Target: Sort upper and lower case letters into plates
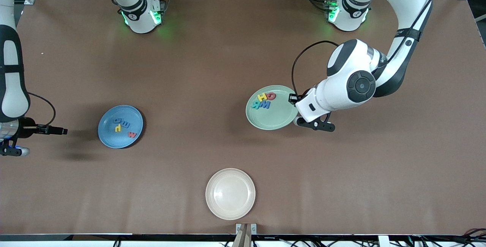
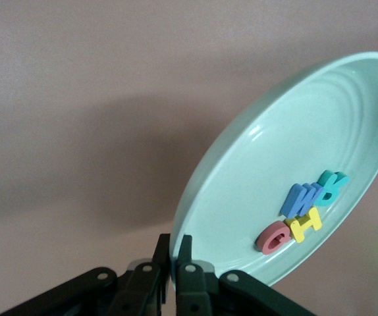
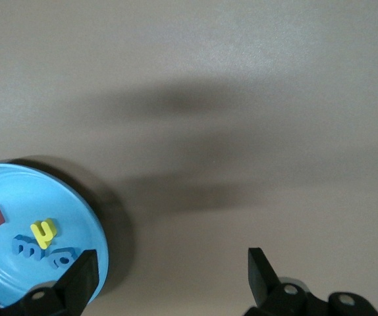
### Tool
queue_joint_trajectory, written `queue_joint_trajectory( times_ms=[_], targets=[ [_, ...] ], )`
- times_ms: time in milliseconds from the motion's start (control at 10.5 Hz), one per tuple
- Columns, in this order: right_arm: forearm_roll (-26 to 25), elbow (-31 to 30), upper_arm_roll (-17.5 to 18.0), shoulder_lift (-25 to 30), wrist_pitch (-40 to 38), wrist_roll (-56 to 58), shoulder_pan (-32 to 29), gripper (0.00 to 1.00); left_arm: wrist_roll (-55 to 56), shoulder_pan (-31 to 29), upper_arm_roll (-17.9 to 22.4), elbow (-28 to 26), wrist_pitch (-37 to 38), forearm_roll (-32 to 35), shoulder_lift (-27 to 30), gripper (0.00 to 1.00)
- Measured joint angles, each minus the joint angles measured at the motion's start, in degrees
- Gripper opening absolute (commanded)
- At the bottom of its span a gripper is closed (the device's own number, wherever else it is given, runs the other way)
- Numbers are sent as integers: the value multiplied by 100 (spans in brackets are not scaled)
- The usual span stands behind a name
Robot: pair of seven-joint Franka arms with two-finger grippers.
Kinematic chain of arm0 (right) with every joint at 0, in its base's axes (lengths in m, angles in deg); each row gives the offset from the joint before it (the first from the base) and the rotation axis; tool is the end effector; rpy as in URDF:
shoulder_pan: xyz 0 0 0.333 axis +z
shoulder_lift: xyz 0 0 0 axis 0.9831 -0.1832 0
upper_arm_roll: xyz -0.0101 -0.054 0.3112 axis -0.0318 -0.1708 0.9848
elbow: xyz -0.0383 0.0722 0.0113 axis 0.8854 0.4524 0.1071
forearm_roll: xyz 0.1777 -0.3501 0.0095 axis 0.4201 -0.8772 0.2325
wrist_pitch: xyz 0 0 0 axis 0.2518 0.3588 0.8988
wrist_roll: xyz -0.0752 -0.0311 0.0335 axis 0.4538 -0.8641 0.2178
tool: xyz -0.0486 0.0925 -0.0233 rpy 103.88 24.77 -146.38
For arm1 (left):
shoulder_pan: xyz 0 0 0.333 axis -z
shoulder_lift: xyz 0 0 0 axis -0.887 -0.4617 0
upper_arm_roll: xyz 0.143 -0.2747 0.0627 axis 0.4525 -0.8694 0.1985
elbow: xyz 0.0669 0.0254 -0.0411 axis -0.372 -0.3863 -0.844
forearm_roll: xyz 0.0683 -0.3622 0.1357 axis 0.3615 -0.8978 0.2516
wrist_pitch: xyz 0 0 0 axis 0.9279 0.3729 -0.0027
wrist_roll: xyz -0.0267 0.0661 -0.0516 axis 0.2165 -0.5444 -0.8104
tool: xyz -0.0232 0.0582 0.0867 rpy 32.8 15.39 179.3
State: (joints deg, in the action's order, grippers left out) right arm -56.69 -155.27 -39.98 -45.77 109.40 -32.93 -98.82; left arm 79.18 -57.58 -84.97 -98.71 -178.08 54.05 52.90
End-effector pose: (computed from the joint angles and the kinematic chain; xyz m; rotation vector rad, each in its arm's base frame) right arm 0.6425 -0.2413 0.2833 -3.0178 0.2027 0.2473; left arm 0.5805 -0.3107 0.3817 2.8832 -0.2473 -0.3235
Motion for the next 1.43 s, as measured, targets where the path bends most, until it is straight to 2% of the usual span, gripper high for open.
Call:
queue_joint_trajectory(
  times_ms=[381,954,1240,1431],
  targets=[
    [33,0,3,-308,381,4,-5,100,0,-6,4,5,2,0,-2,0],
    [505,-1,71,-809,947,24,140,100,0,-44,9,11,9,0,-5,0],
    [1021,1,83,-882,409,24,259,100,-5,-61,18,10,23,2,-8,0],
    [1044,-11,85,-883,92,25,330,100,-351,-299,44,-7,50,13,-21,0]
  ],
)
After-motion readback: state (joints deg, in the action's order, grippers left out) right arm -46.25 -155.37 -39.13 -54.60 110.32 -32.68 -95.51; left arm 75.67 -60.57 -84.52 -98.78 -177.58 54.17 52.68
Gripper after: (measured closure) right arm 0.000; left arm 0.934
